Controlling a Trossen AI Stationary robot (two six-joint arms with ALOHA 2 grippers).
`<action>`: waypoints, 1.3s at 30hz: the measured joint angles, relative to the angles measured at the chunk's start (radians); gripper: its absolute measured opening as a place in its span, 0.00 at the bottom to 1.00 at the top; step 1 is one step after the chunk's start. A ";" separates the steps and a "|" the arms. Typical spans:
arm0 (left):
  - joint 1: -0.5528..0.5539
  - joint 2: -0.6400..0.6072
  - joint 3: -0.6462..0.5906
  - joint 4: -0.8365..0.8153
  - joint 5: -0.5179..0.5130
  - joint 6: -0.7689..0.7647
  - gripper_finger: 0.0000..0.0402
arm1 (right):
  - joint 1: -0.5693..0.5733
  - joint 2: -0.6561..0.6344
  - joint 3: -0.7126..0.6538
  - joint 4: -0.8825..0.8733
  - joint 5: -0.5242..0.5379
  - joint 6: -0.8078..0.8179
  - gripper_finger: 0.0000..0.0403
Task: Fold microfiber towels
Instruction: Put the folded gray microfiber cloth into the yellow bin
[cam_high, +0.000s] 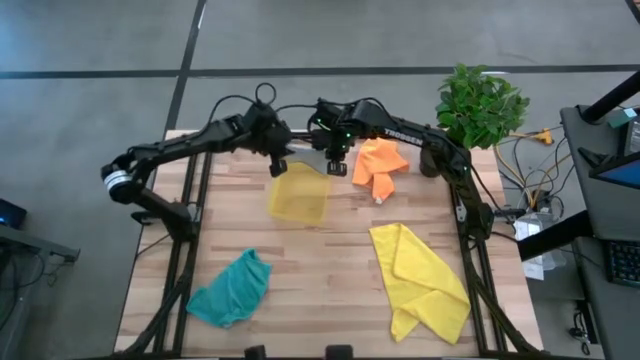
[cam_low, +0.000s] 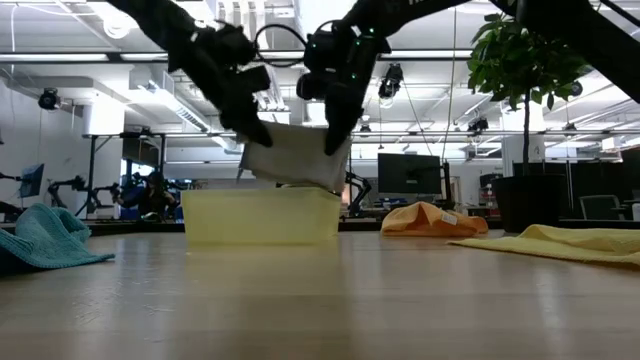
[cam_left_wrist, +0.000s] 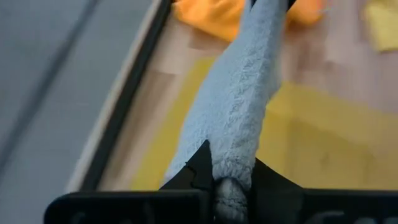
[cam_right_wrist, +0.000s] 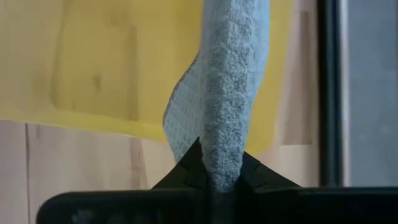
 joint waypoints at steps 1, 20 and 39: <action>0.021 0.009 -0.007 0.001 0.056 -0.022 0.01 | -0.005 0.000 -0.012 0.009 -0.016 -0.002 0.04; 0.078 0.042 -0.116 -0.024 0.382 -0.164 0.01 | -0.031 0.046 -0.062 0.094 -0.406 0.000 0.04; 0.078 0.157 -0.123 0.016 0.289 -0.219 0.01 | -0.042 0.151 -0.049 0.120 -0.282 -0.055 0.07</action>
